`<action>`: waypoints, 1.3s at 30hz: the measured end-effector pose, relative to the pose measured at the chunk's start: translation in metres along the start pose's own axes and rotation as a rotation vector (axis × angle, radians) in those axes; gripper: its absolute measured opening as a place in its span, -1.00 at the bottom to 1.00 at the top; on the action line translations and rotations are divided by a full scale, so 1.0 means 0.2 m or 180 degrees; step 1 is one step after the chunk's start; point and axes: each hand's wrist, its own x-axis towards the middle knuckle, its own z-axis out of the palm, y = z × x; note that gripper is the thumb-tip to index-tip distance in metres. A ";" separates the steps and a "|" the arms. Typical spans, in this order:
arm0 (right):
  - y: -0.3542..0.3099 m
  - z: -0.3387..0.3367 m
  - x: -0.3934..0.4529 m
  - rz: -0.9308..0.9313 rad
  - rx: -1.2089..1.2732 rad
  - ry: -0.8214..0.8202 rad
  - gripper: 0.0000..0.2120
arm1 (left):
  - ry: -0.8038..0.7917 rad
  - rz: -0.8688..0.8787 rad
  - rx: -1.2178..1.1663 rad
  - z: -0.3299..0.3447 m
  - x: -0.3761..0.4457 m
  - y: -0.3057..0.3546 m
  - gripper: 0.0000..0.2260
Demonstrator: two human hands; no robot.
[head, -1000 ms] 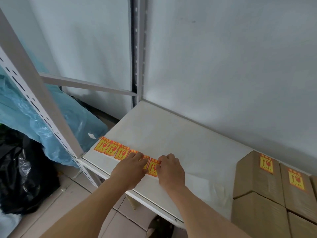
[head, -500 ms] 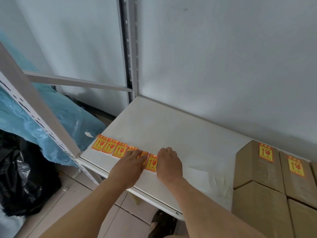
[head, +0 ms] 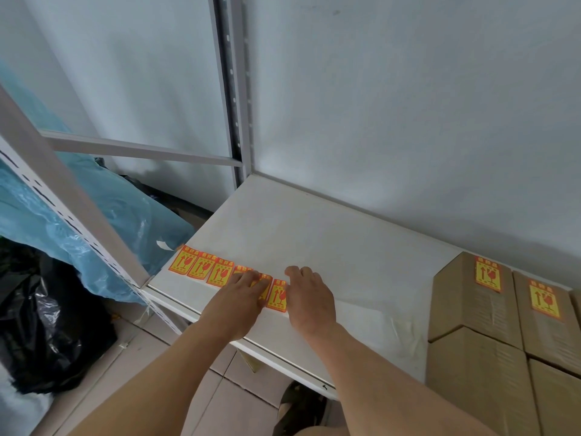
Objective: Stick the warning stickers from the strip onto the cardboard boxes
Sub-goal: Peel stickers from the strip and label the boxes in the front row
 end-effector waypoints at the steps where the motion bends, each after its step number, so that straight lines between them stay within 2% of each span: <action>1: 0.00 0.00 0.00 -0.0029 -0.0005 0.0028 -0.57 | -0.0005 0.0004 -0.0011 0.00 0.00 0.00 -0.54; 4: 0.00 0.00 0.00 -0.0077 -0.0109 0.0094 -0.65 | -0.0030 0.0034 0.0027 -0.01 0.01 0.00 -0.54; 9: -0.01 -0.01 0.00 -0.0045 -0.0249 0.0025 -0.53 | -0.0116 0.0042 0.0015 -0.02 0.03 -0.01 -0.52; 21: 0.03 0.02 -0.02 -0.0386 -0.0105 0.0117 -0.57 | -0.0100 0.0062 -0.0062 0.00 0.06 -0.02 -0.50; 26: 0.05 0.02 -0.02 -0.0340 0.0312 0.0298 -0.67 | -0.0056 0.0076 -0.0042 0.00 0.05 -0.02 -0.50; 30: 0.05 0.03 -0.02 -0.0361 0.0148 0.0153 -0.70 | -0.0065 0.0088 -0.0011 0.00 0.05 -0.01 -0.49; 39: 0.10 0.00 -0.06 -0.0413 0.0597 -0.0001 -0.85 | -0.0106 0.0073 -0.0046 -0.02 0.05 -0.01 -0.48</action>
